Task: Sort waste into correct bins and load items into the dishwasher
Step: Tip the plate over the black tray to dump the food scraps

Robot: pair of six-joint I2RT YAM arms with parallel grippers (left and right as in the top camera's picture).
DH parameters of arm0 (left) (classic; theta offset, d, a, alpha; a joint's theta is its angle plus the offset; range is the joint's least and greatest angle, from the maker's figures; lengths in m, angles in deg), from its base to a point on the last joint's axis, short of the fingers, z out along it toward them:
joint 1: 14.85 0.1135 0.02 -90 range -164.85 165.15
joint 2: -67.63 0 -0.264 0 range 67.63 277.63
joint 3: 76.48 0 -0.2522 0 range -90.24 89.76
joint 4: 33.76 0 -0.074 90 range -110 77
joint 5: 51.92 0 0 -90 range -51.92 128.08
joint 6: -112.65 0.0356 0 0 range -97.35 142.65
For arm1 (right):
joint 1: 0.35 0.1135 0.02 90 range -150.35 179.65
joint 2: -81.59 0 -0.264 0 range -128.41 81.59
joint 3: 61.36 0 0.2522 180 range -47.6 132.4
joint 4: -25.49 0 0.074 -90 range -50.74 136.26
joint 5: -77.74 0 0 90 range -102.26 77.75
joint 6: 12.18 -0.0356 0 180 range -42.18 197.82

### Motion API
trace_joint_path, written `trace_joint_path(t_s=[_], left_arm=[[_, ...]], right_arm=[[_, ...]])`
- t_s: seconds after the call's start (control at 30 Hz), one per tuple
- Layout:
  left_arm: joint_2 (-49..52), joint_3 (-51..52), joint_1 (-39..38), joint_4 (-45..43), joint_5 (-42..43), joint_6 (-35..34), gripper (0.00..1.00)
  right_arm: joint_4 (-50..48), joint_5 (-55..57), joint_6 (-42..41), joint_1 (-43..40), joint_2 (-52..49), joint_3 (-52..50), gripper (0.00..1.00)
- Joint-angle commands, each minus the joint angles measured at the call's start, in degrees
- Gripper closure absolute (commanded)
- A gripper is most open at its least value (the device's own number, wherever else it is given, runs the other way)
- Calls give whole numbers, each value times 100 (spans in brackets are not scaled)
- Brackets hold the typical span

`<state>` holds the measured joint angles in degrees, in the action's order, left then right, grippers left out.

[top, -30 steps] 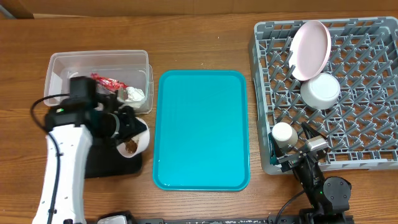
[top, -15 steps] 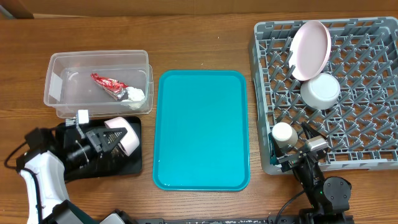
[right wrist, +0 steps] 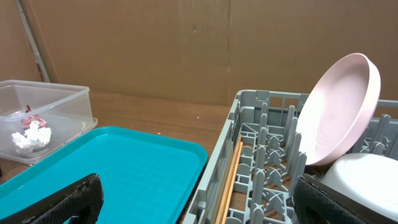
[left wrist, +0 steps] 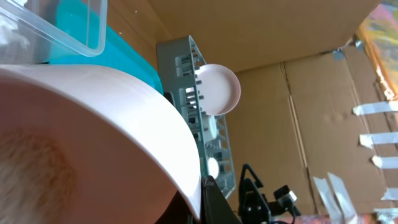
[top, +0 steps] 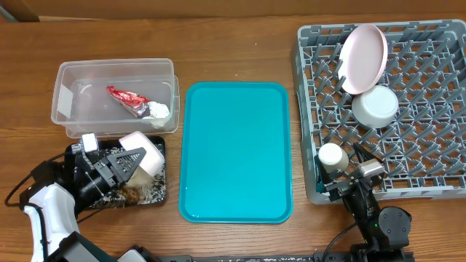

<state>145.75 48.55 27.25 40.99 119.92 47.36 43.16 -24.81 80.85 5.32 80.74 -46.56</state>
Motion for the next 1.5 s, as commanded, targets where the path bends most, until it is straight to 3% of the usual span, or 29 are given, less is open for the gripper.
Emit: trace_joint_path(t_s=[0.0, 0.2, 0.3, 0.37, 0.47, 0.57, 0.77, 0.83, 0.93, 1.07, 1.27, 1.47], left_arm=[[20, 35, 48, 4, -146, 402, 96], [20, 35, 74, -4, 20, 188, 96], [20, 35, 92, -9, 2, 599, 95], [24, 35, 151, -179, -96, -157, 96], [24, 35, 160, -291, 166, 114, 96], [17, 35, 160, -179, 245, -74, 96], [20, 35, 203, -396, -98, -323, 96], [20, 33, 219, -466, -295, -1045, 96], [20, 33, 212, -531, -304, -955, 96], [20, 28, 249, -737, -1086, -1255, 96], [-55, -17, 142, -428, -1342, -1145, 96], [-505, -721, -63, 476, -1440, -669, 96]], right_arm=[[-35, 50, 2, -17, 50, -57, 0], [-35, 50, 2, -17, 50, -57, 0], [-35, 50, 2, -17, 50, -57, 0], [-35, 50, 2, -17, 50, -57, 0], [-35, 50, 2, -17, 50, -57, 0], [-35, 50, 2, -17, 50, -57, 0], [-35, 50, 2, -17, 50, -57, 0], [-35, 50, 2, -17, 50, -57, 0], [-35, 50, 2, -17, 50, -57, 0], [-35, 50, 2, -17, 50, -57, 0], [-35, 50, 2, -17, 50, -57, 0], [-35, 50, 2, -17, 50, -57, 0]])
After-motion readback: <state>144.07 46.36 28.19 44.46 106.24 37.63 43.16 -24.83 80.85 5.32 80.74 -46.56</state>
